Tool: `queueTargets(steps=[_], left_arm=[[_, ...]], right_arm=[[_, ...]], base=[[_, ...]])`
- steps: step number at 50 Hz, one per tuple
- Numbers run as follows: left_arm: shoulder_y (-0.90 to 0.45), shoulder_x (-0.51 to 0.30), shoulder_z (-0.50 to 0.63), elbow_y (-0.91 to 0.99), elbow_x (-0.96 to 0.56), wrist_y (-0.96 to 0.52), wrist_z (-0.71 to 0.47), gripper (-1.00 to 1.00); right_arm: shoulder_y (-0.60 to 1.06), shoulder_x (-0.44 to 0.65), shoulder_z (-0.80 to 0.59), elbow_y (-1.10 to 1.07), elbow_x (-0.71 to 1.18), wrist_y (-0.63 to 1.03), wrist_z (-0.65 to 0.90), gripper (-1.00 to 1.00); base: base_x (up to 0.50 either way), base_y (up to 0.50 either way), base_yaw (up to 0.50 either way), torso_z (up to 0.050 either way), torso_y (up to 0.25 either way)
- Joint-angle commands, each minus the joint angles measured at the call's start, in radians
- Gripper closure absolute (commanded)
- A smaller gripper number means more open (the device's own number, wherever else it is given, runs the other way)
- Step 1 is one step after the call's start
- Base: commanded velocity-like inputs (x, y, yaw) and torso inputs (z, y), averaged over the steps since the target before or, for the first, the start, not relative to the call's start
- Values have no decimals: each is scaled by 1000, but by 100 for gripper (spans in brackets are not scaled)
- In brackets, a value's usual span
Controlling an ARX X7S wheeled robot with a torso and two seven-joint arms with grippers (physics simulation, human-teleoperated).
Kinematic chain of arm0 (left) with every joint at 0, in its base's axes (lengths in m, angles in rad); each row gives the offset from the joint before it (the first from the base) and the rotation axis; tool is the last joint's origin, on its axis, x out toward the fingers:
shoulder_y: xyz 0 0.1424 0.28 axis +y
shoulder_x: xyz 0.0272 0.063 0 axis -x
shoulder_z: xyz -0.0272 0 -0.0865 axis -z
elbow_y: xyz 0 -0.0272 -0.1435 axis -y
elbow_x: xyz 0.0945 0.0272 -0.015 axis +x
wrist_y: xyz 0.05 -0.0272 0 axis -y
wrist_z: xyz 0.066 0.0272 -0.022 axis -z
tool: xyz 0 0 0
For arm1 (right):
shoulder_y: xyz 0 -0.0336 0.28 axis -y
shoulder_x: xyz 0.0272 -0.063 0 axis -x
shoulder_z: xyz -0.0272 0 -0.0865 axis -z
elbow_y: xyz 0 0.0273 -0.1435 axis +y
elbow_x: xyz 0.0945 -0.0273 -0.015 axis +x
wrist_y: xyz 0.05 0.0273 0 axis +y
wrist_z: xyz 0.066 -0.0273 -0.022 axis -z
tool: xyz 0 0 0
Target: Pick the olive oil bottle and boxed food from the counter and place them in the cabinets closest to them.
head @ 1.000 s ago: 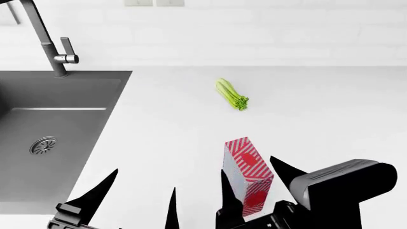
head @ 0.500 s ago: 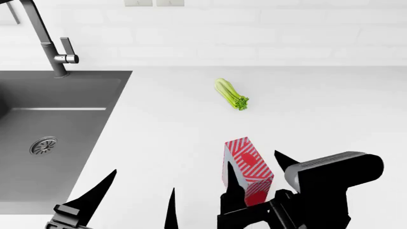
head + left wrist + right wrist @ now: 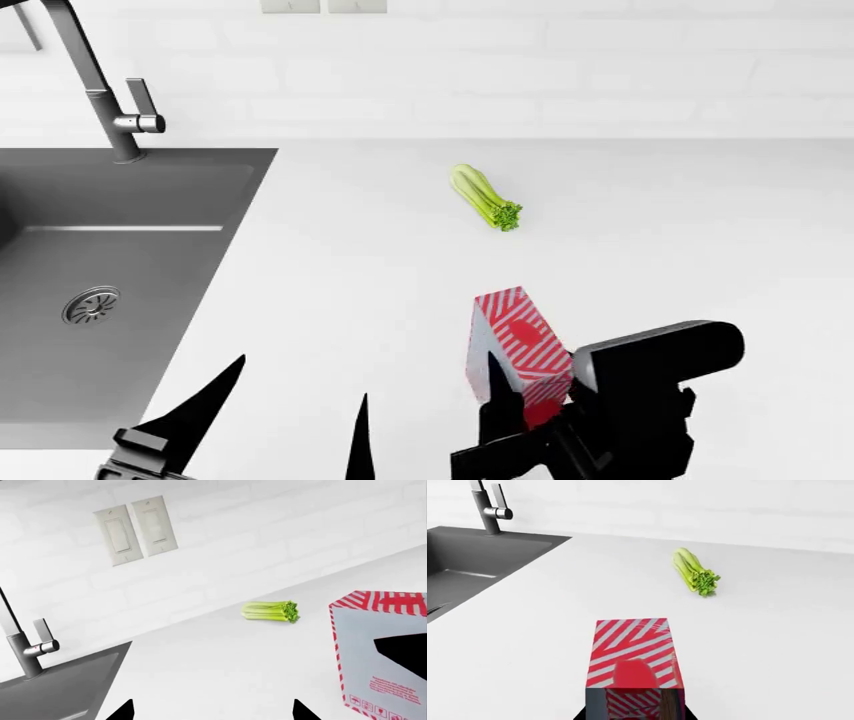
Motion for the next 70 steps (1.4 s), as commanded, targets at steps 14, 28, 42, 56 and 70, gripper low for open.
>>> queueTargets(steps=[14, 28, 42, 56, 70], left_arm=[[-43, 7, 35, 14, -14, -4, -26, -100], [-86, 11, 92, -5, -15, 31, -35, -100], [-77, 23, 91, -23, -14, 38, -28, -100], [-64, 27, 93, -33, 2, 43, -19, -100], [-74, 24, 80, -23, -13, 34, -22, -100]], right_arm=[[296, 164, -122, 12, 365, -268, 363, 100], [1354, 605, -612, -5, 521, -970, 476, 100], [1809, 585, -731, 203, 425, -956, 421, 100], [1871, 463, -778, 433, 238, -905, 293, 100], [1840, 267, -992, 816, -115, -824, -26, 100]], base=[[0, 0, 0, 0, 0], [0, 0, 0, 0, 1], [0, 0, 0, 0, 1], [0, 0, 0, 0, 1], [0, 0, 0, 0, 0]])
